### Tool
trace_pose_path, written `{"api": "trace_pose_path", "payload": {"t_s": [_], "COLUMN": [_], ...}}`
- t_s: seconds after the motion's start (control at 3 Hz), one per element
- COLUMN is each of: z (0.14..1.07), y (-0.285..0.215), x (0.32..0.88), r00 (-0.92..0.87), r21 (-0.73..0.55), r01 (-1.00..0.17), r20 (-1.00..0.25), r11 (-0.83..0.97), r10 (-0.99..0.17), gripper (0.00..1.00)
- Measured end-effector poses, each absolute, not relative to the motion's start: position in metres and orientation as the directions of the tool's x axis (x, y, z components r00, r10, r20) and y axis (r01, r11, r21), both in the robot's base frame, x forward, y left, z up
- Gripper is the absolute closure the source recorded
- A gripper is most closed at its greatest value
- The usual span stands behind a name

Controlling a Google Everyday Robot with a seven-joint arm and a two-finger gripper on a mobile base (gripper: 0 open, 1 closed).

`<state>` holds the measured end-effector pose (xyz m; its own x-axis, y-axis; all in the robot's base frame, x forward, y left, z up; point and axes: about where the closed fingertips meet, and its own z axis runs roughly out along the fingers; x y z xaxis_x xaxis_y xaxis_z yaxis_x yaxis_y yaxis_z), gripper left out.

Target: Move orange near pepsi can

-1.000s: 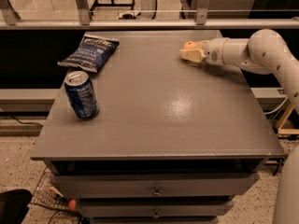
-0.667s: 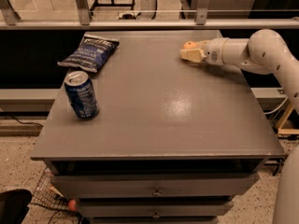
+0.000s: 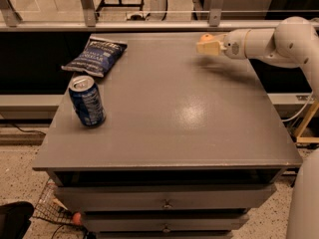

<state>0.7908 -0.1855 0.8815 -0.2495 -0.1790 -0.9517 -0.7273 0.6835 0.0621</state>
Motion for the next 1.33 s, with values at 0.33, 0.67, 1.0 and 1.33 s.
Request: {"api": "trace_pose_path", "payload": {"t_s": [0.33,0.67,1.0,1.33], "z": [0.915,0.943,0.947,0.939], "y": [-0.181,-0.169,-0.143,-0.114], "x": [0.771,0.740,0.699,0.664], "r00": [-0.240,-0.221,-0.229,-0.242], "r21": [0.056,0.024,0.020,0.055], "r01": [-0.735,-0.739,-0.753,-0.782], "r20": [-0.954,-0.953,-0.945,-0.945], "r11": [0.675,0.674,0.658,0.621], "r10": [-0.182,-0.208,-0.233,-0.221], "gripper": [1.00,1.00,1.00,1.00]}}
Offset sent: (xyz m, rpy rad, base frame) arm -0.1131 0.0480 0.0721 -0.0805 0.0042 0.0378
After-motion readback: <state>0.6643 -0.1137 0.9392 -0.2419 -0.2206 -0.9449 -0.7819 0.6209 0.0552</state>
